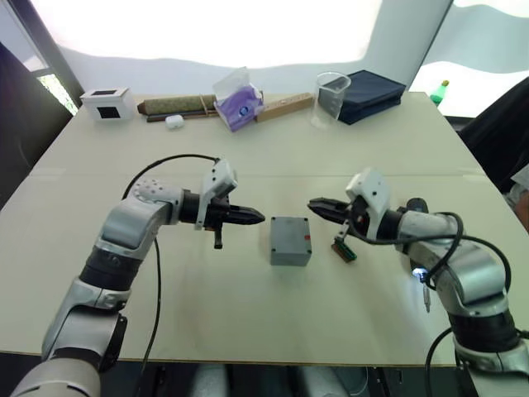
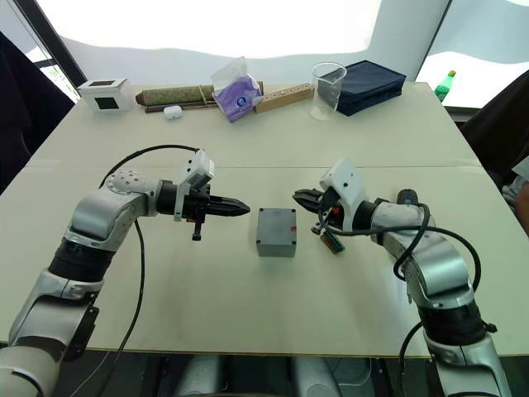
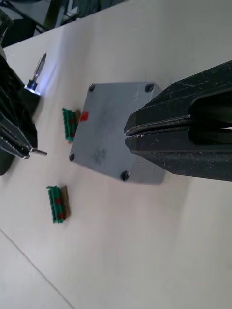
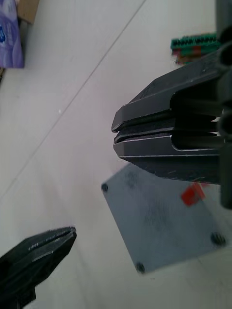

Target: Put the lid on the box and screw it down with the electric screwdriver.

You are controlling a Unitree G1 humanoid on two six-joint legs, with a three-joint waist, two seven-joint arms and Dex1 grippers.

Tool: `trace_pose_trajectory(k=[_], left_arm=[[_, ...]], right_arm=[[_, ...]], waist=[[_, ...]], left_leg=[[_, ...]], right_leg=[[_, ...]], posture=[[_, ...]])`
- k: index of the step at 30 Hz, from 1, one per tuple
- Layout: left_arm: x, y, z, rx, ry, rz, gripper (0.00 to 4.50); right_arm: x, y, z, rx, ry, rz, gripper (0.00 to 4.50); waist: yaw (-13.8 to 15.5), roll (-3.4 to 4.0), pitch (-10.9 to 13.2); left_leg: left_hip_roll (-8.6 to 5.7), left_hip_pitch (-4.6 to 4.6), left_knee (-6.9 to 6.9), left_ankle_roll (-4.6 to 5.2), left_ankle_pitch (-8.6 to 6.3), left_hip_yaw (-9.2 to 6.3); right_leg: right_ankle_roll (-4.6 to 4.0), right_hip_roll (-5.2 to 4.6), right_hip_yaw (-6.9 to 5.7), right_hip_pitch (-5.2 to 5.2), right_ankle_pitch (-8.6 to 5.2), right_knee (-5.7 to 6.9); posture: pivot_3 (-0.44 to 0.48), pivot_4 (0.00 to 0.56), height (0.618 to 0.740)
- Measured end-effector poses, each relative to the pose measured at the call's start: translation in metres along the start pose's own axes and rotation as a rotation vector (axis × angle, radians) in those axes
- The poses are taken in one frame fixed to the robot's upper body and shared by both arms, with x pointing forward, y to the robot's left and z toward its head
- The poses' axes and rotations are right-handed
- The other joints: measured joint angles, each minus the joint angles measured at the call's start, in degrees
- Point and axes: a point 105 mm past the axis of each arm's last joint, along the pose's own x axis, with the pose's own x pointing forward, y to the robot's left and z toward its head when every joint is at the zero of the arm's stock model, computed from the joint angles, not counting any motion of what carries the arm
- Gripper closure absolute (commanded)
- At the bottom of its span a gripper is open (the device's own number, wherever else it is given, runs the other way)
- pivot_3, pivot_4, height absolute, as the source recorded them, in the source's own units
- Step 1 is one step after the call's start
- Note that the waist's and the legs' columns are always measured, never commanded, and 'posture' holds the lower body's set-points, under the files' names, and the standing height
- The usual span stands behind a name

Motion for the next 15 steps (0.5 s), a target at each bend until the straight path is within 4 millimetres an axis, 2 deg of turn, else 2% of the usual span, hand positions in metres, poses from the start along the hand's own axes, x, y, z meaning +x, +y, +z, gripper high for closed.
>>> trace_pose_trajectory(k=[7,15], left_arm=[[0.003,0.001,-0.001,-0.003,-0.007,0.01,4.5],[0.005,0.005,-0.006,0.0,0.0,0.014,4.5]], right_arm=[[0.002,0.003,-0.006,0.022,0.012,-0.017,4.4],[0.006,-0.004,-0.015,0.027,0.034,-0.05,4.4]], waist=[[-0.1,-0.01,0.0],[0.0,-0.01,0.0]], left_leg=[[0.0,0.01,-0.02,-0.01,0.01,0.0],[0.0,0.02,-0.03,-0.04,0.02,0.0]], right_leg=[[0.0,0.02,0.01,-0.02,0.0,0.0],[0.0,0.02,0.02,-0.01,0.0,0.0]], posture=[[0.0,0.15,0.74],[0.0,0.15,0.74]])
